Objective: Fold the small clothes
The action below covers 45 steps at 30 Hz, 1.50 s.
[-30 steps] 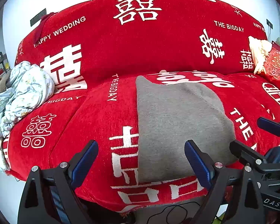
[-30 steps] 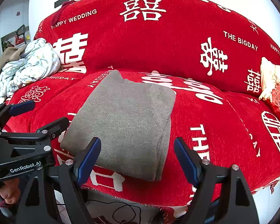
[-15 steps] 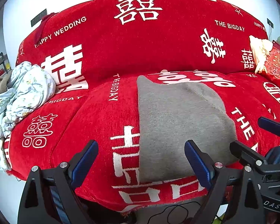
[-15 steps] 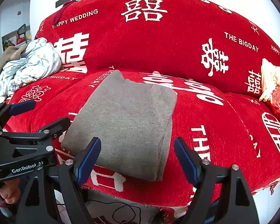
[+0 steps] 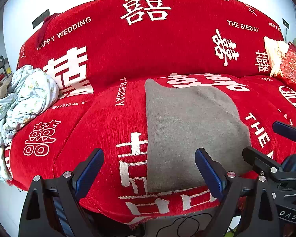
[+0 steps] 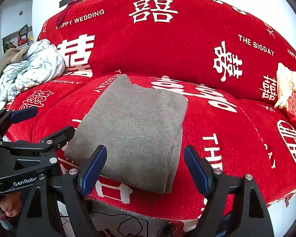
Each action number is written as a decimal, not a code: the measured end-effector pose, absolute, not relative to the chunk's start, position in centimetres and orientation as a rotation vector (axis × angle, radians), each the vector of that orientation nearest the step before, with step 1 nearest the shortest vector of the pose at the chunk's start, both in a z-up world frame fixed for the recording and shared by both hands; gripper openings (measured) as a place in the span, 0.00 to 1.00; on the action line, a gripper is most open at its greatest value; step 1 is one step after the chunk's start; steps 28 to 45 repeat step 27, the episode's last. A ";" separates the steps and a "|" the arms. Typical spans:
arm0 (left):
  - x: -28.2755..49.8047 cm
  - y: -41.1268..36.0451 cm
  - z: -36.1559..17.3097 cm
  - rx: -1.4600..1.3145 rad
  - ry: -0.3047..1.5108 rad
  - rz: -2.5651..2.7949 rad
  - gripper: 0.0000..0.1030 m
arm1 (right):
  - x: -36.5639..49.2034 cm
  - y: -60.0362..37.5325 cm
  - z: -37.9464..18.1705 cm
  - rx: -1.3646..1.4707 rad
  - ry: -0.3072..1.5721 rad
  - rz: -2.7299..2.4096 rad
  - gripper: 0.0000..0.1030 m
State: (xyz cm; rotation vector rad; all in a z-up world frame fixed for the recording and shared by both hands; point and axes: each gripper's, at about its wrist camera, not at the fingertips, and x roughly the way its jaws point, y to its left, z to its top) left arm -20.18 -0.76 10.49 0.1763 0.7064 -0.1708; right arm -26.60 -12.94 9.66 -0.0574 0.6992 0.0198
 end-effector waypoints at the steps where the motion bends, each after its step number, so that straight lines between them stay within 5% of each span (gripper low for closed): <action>1: -20.2 -0.7 10.5 0.176 0.708 -0.171 0.91 | -26.6 -12.9 9.7 -0.056 0.700 0.020 0.81; 45: -20.1 -1.1 9.6 0.195 0.720 -0.161 0.91 | -26.5 -13.1 9.4 -0.049 0.703 0.024 0.81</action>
